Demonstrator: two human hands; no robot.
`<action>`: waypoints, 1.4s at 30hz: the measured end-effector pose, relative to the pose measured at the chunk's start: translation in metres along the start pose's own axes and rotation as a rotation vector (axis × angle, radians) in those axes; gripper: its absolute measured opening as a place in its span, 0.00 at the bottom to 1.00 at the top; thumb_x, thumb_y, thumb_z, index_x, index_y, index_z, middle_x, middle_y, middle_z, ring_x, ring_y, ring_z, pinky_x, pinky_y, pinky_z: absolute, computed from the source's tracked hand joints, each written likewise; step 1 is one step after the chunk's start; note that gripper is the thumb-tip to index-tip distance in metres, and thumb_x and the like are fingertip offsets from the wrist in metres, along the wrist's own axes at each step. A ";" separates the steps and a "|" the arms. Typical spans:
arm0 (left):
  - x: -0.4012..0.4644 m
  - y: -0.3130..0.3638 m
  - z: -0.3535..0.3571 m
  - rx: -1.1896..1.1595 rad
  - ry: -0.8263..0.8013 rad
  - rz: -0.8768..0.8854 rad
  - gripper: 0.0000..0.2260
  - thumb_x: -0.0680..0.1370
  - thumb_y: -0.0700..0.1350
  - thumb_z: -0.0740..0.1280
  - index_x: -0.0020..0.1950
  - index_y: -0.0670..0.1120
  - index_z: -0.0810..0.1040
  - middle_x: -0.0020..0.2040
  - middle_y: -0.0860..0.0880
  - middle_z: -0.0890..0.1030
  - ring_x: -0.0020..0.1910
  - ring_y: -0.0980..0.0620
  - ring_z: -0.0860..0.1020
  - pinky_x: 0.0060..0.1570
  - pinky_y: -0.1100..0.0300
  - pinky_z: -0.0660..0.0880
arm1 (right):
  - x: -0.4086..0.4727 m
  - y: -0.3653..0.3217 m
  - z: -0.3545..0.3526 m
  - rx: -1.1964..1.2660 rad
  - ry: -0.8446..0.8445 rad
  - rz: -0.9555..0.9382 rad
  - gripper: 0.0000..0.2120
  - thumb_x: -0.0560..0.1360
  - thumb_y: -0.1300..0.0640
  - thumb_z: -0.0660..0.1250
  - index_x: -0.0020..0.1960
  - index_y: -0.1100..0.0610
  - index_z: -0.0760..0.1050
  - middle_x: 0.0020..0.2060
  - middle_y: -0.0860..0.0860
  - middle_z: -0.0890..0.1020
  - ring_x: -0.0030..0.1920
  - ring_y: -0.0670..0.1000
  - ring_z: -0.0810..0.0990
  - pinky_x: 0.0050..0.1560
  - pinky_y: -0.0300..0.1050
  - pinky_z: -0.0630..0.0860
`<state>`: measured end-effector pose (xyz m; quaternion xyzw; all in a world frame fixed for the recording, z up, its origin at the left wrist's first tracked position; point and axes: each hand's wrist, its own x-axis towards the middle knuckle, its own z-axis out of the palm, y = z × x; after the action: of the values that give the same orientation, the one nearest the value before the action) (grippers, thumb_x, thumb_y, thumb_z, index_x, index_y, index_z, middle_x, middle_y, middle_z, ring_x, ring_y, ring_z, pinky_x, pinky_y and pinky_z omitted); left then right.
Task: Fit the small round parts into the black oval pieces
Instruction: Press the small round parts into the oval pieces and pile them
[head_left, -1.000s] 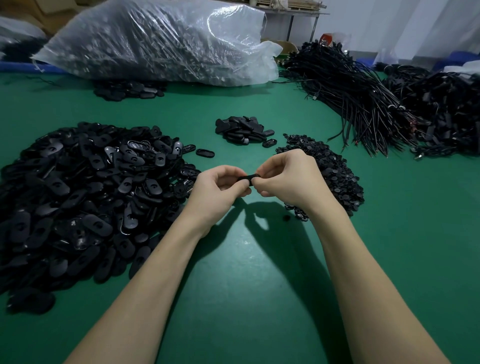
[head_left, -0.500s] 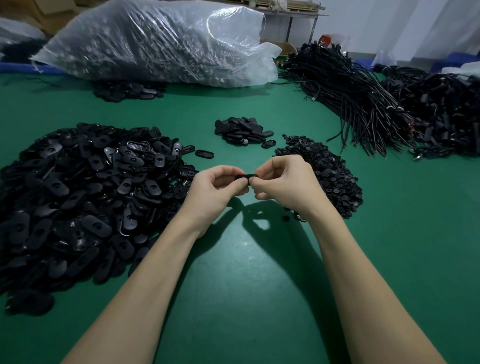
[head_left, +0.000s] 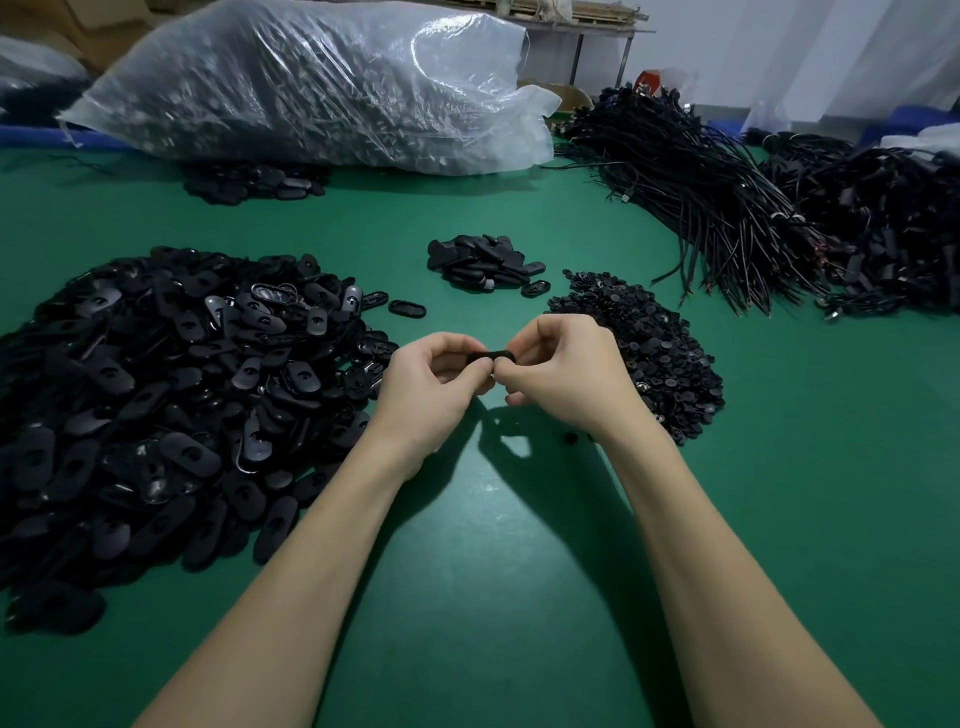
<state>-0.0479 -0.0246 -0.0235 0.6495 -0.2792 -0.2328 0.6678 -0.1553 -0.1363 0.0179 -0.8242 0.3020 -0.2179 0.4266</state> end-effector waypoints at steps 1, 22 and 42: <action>0.001 0.000 0.000 -0.041 0.012 -0.021 0.04 0.77 0.38 0.73 0.48 0.46 0.81 0.40 0.47 0.86 0.40 0.54 0.85 0.44 0.64 0.79 | 0.001 -0.001 -0.001 -0.009 -0.010 -0.040 0.05 0.72 0.62 0.75 0.45 0.55 0.81 0.31 0.47 0.84 0.31 0.48 0.86 0.38 0.45 0.85; 0.006 0.002 0.003 -0.219 0.078 -0.121 0.01 0.79 0.39 0.70 0.50 0.43 0.79 0.45 0.46 0.85 0.40 0.52 0.85 0.44 0.63 0.80 | 0.156 -0.005 0.023 -0.100 0.242 0.033 0.09 0.76 0.52 0.73 0.57 0.47 0.83 0.48 0.45 0.85 0.54 0.49 0.83 0.58 0.47 0.80; -0.004 0.001 0.011 0.176 -0.012 0.037 0.02 0.78 0.42 0.68 0.46 0.48 0.79 0.42 0.48 0.85 0.40 0.50 0.84 0.50 0.48 0.82 | 0.113 -0.036 0.026 -0.371 -0.472 -0.178 0.04 0.78 0.52 0.72 0.50 0.49 0.85 0.40 0.43 0.88 0.33 0.41 0.82 0.33 0.37 0.75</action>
<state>-0.0590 -0.0300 -0.0232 0.6990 -0.3146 -0.1989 0.6107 -0.0465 -0.1823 0.0457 -0.9389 0.1559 0.0020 0.3068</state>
